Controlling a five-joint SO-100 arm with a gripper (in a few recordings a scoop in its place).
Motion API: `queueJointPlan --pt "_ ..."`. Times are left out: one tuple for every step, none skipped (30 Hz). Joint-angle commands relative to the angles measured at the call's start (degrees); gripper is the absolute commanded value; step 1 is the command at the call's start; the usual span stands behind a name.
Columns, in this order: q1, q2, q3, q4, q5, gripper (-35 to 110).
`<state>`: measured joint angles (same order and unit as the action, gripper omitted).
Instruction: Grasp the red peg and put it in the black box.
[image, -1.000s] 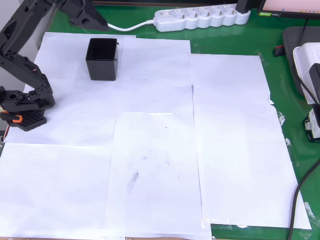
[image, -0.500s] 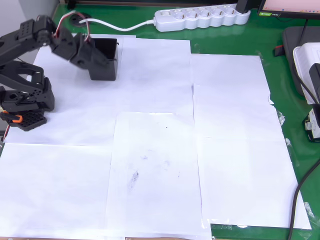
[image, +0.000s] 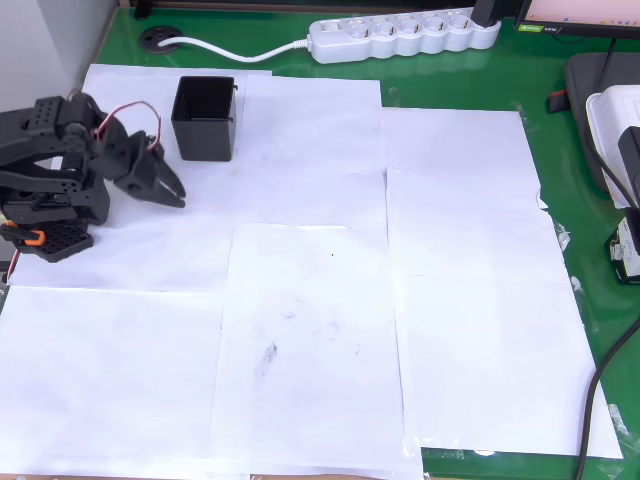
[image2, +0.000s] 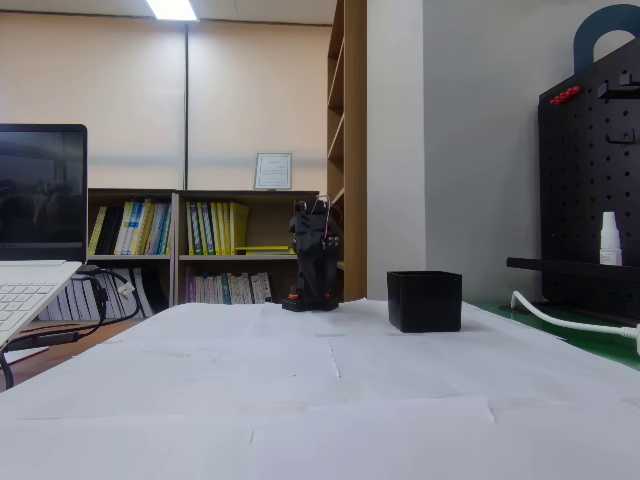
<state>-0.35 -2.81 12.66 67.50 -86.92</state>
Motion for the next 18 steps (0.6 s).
queueJointPlan --pt "1.8 -3.4 -2.5 -0.3 -0.6 0" --pt "2.0 -4.4 -3.3 -0.1 -0.6 0" --pt "2.3 -5.2 -4.2 0.1 -0.4 0" --pt "2.7 -5.8 -5.3 0.4 -0.6 0" --pt "3.3 -6.2 -6.5 0.5 -0.8 0" --pt "4.0 -6.6 -6.7 1.7 -1.4 0" --pt "4.2 -7.0 -6.7 3.7 -1.6 0" --pt "4.4 -7.6 -6.7 5.3 -1.6 0" --pt "4.4 -7.7 -6.7 6.3 -1.2 0" --pt "4.4 -7.7 -6.7 7.5 -1.1 0" --pt "4.4 -7.7 -6.7 8.6 -1.1 0" --pt "4.3 -7.7 -6.7 9.8 -1.1 0" --pt "4.3 -7.7 -6.7 11.2 -1.1 0" --pt "4.3 -7.7 -6.7 12.9 -1.3 0" --pt "4.3 -7.7 -6.7 13.4 -1.5 0" --pt "4.0 -7.8 -6.7 13.0 -1.5 0" --pt "3.9 -7.8 -6.7 13.1 -1.8 0" --pt "4.0 -7.8 -6.7 14.2 -2.5 0"
